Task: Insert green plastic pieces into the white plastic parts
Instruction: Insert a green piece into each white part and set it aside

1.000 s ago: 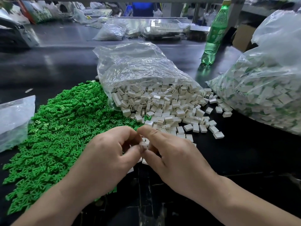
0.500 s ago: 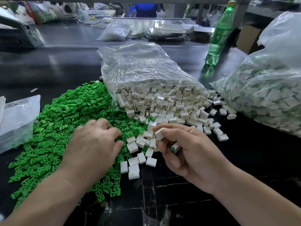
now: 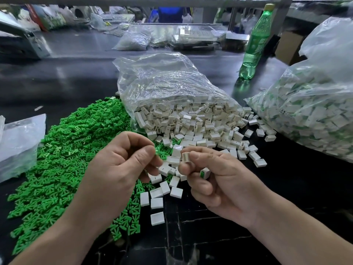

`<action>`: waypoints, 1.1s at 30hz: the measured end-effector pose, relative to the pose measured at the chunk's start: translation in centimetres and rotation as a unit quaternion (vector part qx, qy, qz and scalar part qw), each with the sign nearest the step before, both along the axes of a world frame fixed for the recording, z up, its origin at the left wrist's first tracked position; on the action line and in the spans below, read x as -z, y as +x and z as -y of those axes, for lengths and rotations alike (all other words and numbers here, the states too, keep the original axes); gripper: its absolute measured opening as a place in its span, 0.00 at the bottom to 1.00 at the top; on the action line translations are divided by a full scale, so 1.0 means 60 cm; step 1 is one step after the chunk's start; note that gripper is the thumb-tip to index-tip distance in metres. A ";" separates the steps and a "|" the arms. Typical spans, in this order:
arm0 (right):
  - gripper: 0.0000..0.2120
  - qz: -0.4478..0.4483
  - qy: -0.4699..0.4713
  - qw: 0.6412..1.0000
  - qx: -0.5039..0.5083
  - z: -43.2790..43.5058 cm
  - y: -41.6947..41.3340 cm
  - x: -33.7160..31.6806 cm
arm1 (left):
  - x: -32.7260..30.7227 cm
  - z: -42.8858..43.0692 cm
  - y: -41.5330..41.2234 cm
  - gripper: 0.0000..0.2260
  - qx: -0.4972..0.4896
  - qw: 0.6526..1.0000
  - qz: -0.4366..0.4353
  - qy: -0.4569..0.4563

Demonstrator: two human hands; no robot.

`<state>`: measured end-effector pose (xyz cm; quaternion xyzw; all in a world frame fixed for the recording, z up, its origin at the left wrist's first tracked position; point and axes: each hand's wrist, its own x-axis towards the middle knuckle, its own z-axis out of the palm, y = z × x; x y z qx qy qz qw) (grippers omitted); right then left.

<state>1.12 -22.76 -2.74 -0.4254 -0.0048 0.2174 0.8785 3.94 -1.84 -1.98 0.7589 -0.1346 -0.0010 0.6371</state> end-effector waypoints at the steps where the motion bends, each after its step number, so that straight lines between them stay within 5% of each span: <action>1: 0.04 0.003 0.007 1.000 -0.009 0.000 0.000 0.001 | -0.001 0.006 -0.004 0.02 0.022 0.998 -0.030 -0.048; 5: 0.03 0.019 0.006 0.999 -0.027 0.000 -0.001 0.003 | -0.001 0.016 -0.007 0.06 0.063 0.978 -0.117 -0.163; 13: 0.10 0.029 -0.016 0.999 -0.009 -0.002 -0.003 0.002 | -0.003 0.016 -0.007 0.07 0.053 0.974 -0.144 -0.170; 19: 0.06 0.044 -0.119 0.992 0.013 -0.008 -0.005 0.000 | -0.003 0.017 -0.015 0.11 0.019 0.997 -0.060 -0.049; 29: 0.06 0.066 -0.151 0.986 0.020 -0.008 -0.005 0.001 | -0.010 0.015 -0.010 0.09 0.030 0.987 -0.140 -0.067; 33: 0.05 0.062 -0.159 0.985 0.021 -0.009 -0.007 0.002 | -0.012 0.007 -0.013 0.07 -0.014 0.998 -0.059 0.026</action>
